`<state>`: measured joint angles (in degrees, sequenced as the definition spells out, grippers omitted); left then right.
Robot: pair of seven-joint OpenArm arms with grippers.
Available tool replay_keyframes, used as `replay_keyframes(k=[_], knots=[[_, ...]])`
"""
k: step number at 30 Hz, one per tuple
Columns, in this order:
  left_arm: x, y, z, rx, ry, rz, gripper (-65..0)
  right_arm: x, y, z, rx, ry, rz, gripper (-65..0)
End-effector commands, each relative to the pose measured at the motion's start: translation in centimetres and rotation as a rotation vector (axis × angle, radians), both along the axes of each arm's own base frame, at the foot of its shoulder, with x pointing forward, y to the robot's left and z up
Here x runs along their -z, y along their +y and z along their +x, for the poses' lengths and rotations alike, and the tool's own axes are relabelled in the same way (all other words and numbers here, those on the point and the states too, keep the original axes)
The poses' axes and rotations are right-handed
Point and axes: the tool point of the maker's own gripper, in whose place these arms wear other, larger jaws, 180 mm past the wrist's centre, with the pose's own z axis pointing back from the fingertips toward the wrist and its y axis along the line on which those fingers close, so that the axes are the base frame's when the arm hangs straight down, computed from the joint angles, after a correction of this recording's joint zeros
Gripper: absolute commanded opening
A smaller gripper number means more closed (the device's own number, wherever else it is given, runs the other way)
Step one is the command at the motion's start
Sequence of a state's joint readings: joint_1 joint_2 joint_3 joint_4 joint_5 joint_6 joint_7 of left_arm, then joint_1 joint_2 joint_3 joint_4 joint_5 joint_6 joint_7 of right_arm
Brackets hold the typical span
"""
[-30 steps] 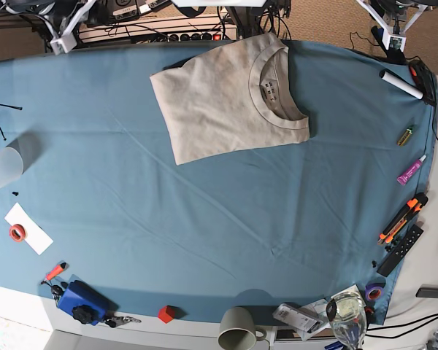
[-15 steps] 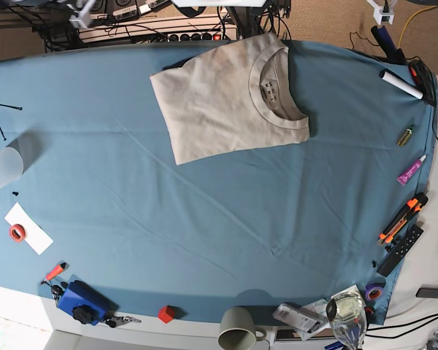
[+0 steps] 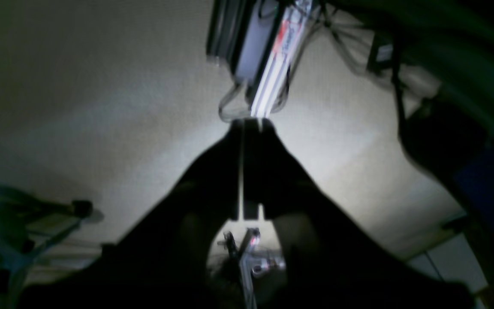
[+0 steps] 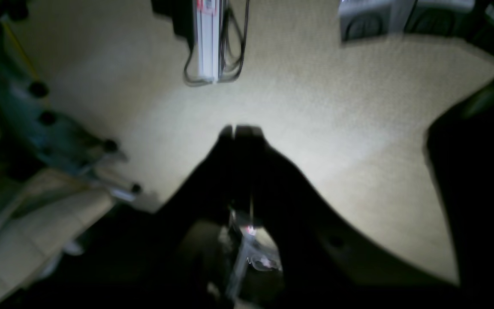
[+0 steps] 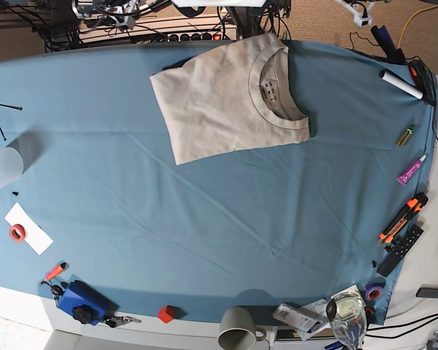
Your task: Fold the T-shirt properly
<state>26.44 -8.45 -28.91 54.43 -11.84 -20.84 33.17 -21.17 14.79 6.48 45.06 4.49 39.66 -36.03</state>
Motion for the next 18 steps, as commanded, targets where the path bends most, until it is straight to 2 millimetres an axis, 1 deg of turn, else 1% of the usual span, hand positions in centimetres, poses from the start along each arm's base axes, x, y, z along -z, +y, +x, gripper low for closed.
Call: replay_keyframes(k=[1, 4, 7, 9, 13, 16, 18], knots=[[0.2, 0.3, -0.4, 0.005, -0.002, 0.010, -65.0, 0.1, -0.6, 0.2, -0.017, -0.007, -0.005, -65.0], [1.3, 0.3, -0.1, 0.006, -0.047, 0.034, -65.0, 0.9, 0.0, 1.1, -0.044, -0.051, 0.010, -65.0], [2.1, 0.4, 0.3, 0.015, -0.106, 0.062, -65.0, 1.4, 0.7, 2.6, -0.029, -0.154, 0.024, -65.0], [2.4, 0.4, 0.3, 0.029, -0.130, 0.078, -65.0, 2.0, -0.1, 3.9, 0.007, -0.241, -0.038, -65.0], [3.0, 1.0, 1.2, 0.035, -0.197, 0.138, -65.0, 2.6, -1.6, 5.4, 0.023, -0.382, -0.159, -65.0], [3.4, 0.7, 1.9, 0.005, -0.239, 0.149, -65.0, 3.0, -2.0, 6.0, -0.005, -0.449, -0.221, -65.0], [3.5, 0.3, 2.4, -0.004, -0.270, 0.148, -65.0, 3.5, -2.0, 5.7, -0.034, -0.440, -0.240, -65.0]])
